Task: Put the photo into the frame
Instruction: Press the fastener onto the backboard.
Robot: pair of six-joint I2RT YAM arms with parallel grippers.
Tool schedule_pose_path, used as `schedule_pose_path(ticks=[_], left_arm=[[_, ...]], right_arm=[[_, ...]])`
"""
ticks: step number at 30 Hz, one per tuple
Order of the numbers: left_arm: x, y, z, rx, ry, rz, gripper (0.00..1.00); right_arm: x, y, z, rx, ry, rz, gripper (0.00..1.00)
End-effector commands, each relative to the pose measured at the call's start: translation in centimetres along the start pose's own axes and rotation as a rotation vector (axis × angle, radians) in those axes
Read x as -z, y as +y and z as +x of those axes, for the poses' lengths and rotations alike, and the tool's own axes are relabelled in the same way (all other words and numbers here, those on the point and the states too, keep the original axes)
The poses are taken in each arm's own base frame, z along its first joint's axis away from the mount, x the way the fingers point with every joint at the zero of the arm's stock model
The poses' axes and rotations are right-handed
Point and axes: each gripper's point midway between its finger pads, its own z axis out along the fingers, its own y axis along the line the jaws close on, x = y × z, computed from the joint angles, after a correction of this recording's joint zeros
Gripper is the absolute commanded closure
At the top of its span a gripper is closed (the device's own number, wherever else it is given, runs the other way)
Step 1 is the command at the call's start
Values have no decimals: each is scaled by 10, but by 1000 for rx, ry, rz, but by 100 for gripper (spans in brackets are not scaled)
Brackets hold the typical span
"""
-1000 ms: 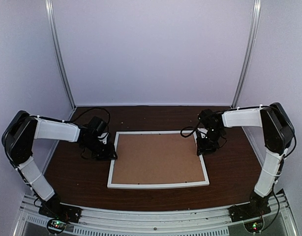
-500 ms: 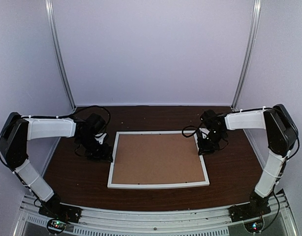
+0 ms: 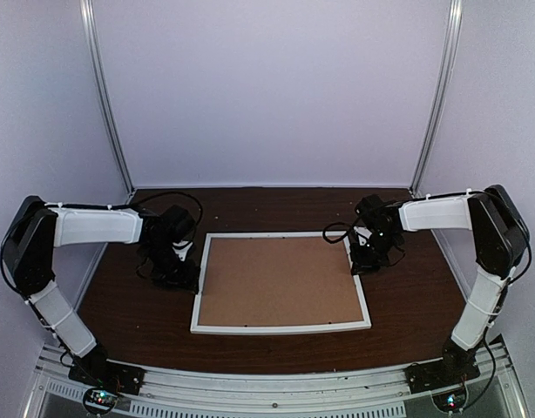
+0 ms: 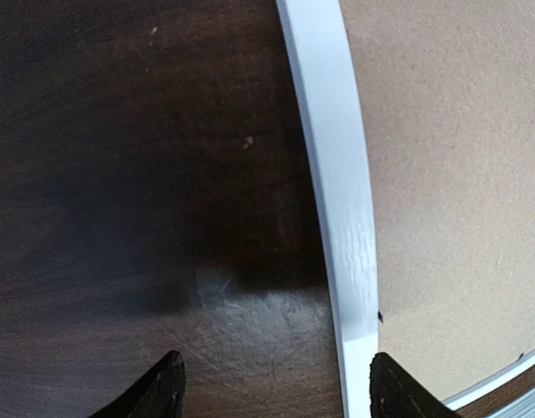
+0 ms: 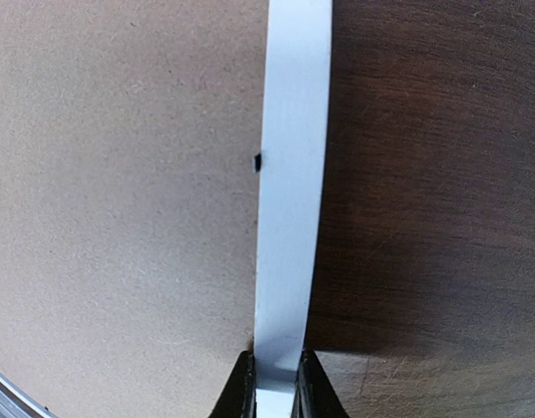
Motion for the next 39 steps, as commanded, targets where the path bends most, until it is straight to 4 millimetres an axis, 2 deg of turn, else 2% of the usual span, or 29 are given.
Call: schedule_pose_path(ticks=[1, 7, 21, 25, 33, 39], left_arm=[[2, 0, -17, 0, -26, -32, 26], [-5, -3, -21, -5, -13, -26, 25], [-12, 4, -17, 6, 0, -60, 16], [-12, 11, -19, 12, -12, -100, 14], [-14, 14, -20, 22, -15, -113, 13], [-20, 12, -13, 22, 7, -93, 14]], right_arm=[[-2, -17, 16, -5, 50, 54, 92], [-2, -17, 16, -1, 48, 57, 92], [-4, -17, 16, 3, 52, 54, 92], [-4, -17, 17, 4, 52, 55, 92], [-4, -17, 17, 6, 54, 53, 92], [-5, -18, 17, 6, 56, 58, 92]])
